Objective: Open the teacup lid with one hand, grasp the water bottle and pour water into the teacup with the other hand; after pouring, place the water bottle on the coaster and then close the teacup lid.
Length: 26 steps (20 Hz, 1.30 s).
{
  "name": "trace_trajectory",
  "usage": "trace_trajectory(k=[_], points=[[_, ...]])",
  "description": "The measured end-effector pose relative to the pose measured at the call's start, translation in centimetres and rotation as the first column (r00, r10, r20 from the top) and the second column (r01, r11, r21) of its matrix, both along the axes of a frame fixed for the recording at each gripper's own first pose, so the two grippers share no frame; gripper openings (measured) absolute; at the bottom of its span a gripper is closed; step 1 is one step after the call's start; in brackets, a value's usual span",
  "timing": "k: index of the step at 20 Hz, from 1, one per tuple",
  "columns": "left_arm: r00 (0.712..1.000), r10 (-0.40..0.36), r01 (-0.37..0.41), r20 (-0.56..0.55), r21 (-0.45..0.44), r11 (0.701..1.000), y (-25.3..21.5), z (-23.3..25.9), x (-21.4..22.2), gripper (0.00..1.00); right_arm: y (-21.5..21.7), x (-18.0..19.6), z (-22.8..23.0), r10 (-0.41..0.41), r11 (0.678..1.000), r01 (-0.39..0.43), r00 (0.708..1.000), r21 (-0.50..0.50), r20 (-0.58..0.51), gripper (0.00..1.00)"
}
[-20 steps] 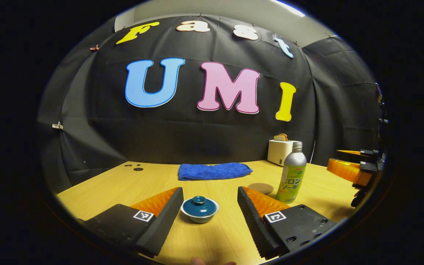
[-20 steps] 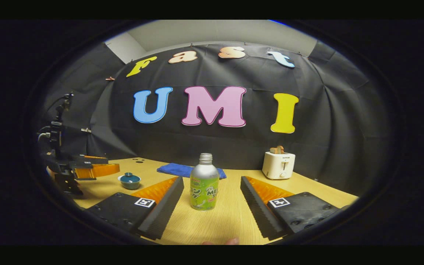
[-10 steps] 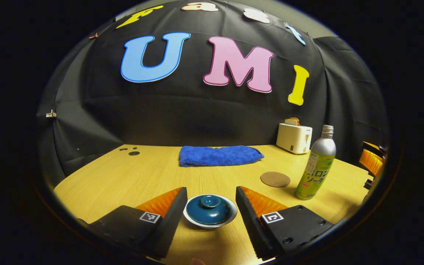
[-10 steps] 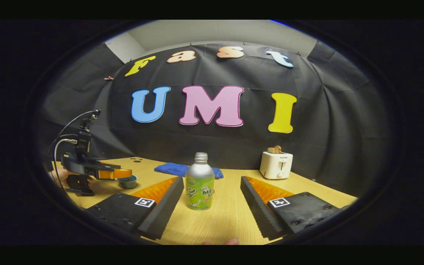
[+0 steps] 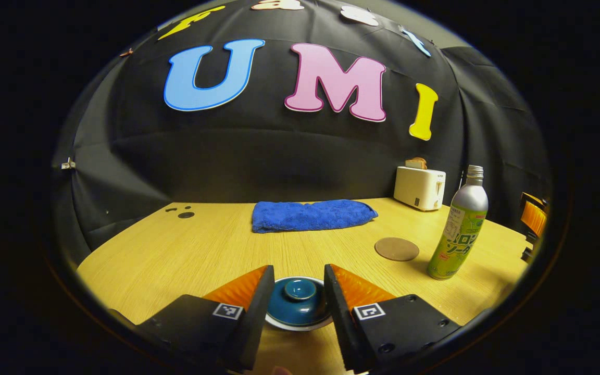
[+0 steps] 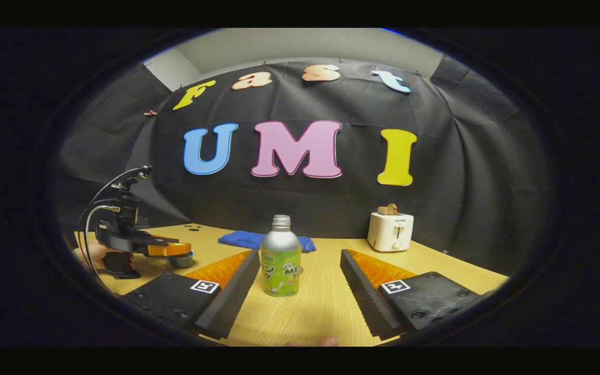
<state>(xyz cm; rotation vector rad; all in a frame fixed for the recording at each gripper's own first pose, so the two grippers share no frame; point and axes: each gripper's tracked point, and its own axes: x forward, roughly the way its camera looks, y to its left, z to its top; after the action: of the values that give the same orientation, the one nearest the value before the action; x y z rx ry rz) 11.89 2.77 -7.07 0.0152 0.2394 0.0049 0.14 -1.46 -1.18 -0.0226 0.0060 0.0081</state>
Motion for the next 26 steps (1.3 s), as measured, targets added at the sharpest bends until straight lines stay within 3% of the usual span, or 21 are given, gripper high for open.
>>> trace_trajectory(k=[1,2,3,4,6,14,17,26], points=[[1.0,0.0,0.0,-0.003,0.004,1.0,-0.1,0.0,0.1,0.6,0.0,0.0,0.0,-0.001,1.0,0.001,1.0,0.0,0.001,0.96],[1.0,0.001,-0.001,-0.006,0.008,1.0,0.0,-0.1,0.3,0.52,-0.1,-0.1,0.1,-0.002,1.0,0.002,1.0,0.001,0.003,0.96],[1.0,0.002,-0.002,-0.007,0.01,1.0,-0.1,-0.1,0.4,0.53,-0.1,-0.1,0.1,-0.003,1.0,0.003,1.0,0.002,0.003,0.96],[1.0,0.002,-0.002,-0.007,0.013,1.0,-0.2,-0.2,0.3,0.39,-0.1,-0.1,0.1,-0.004,1.0,0.004,1.0,0.003,0.003,0.96],[1.0,0.001,-0.001,-0.004,0.013,1.0,-0.2,-0.2,0.3,0.35,-0.2,-0.1,0.0,-0.005,1.0,0.005,1.0,0.009,0.002,0.96],[0.991,0.024,-0.015,0.135,-0.063,0.998,0.1,4.4,-2.7,0.31,1.2,0.9,-1.5,0.038,0.998,-0.036,0.998,0.046,-0.04,0.96],[0.981,0.036,-0.008,0.189,-0.148,0.989,0.4,6.9,-5.9,0.31,1.6,2.6,-2.6,0.041,0.998,-0.037,0.997,0.048,-0.064,0.96],[0.98,0.117,-0.076,0.163,-0.24,0.968,4.7,6.0,-10.4,0.31,2.4,7.5,-5.7,0.011,0.999,-0.007,0.991,0.036,-0.136,0.96]])
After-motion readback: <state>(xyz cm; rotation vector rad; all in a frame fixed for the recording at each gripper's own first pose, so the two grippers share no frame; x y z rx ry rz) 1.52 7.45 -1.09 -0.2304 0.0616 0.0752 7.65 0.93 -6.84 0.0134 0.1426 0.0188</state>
